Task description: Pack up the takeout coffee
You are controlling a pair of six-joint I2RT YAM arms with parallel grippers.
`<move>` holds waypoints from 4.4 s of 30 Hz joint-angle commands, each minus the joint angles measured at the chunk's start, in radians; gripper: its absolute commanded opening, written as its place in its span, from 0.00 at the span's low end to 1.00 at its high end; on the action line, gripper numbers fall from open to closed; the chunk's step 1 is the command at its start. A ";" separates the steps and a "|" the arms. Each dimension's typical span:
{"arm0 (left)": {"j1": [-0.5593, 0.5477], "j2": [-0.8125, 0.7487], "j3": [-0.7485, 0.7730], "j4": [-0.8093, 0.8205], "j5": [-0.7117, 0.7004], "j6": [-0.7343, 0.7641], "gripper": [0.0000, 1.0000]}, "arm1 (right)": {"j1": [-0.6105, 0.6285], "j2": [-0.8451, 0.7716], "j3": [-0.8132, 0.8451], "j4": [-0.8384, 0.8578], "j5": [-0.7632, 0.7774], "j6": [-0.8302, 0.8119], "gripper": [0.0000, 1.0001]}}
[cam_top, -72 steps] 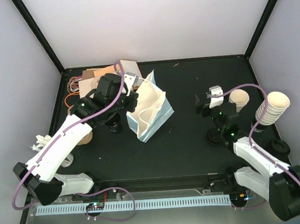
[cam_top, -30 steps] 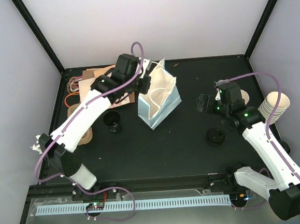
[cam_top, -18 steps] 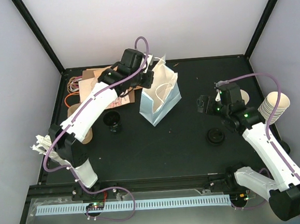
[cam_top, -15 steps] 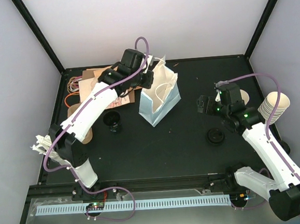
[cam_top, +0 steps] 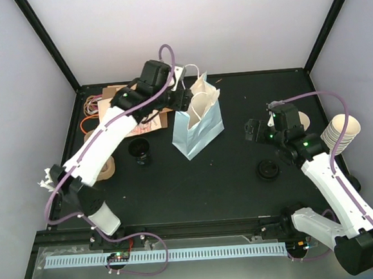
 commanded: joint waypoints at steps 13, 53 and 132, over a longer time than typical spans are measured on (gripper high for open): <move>0.185 -0.509 -0.343 -0.094 -0.117 -0.072 0.73 | 0.003 -0.016 0.001 0.027 -0.043 -0.012 1.00; 0.713 -0.010 -0.492 -0.077 -0.130 0.007 0.60 | 0.003 -0.145 -0.121 0.078 -0.244 -0.003 1.00; 0.762 0.048 -0.474 -0.101 -0.052 0.029 0.22 | 0.003 -0.150 -0.133 0.075 -0.275 -0.006 1.00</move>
